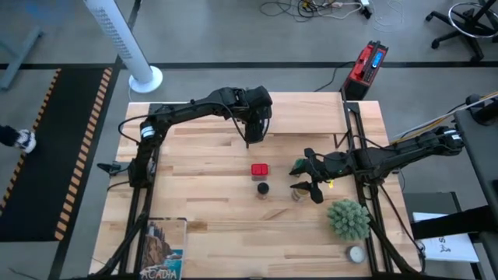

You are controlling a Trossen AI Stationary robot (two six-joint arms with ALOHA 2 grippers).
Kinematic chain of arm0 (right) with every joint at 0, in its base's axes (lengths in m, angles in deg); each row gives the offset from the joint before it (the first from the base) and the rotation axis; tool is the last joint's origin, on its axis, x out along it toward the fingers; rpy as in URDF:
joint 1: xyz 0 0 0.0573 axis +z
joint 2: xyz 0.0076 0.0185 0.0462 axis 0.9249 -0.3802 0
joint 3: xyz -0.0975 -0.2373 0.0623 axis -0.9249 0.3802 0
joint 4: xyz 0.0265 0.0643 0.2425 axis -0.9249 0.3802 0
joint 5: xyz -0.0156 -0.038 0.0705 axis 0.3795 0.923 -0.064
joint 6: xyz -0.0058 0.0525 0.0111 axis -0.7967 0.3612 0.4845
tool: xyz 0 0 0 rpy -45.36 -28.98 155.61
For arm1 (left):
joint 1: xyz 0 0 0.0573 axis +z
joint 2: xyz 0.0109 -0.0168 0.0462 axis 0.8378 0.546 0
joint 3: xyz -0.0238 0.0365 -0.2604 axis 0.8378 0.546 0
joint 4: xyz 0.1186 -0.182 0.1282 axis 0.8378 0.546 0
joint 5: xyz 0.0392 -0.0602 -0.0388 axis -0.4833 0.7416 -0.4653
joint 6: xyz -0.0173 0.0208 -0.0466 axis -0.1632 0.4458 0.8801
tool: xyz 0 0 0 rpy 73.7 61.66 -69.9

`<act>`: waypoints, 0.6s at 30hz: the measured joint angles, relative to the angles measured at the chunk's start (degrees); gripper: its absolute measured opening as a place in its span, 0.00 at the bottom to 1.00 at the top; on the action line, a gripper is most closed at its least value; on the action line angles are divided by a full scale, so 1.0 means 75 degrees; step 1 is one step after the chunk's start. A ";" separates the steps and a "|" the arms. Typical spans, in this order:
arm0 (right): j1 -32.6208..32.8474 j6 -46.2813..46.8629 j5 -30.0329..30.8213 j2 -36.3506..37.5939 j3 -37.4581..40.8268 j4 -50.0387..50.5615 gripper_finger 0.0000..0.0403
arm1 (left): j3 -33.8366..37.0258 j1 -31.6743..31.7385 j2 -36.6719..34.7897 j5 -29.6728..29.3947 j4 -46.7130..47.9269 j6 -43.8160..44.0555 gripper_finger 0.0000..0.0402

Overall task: Shelf spices
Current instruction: Put the white seasoning bottle on the shelf aligned with the light brown seasoning bottle

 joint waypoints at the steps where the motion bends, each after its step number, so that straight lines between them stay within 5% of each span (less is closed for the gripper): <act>1: 0.0003 -0.0003 0.0000 0.0000 0.0000 -0.0003 0.51 | 0.0000 -0.0001 0.0000 0.0000 -0.0030 -0.0021 0.47; 18: 0.0001 -0.0009 0.0000 0.0000 0.0003 -0.0003 0.51 | -0.0184 0.0006 0.0017 0.0000 -0.0022 -0.0083 0.47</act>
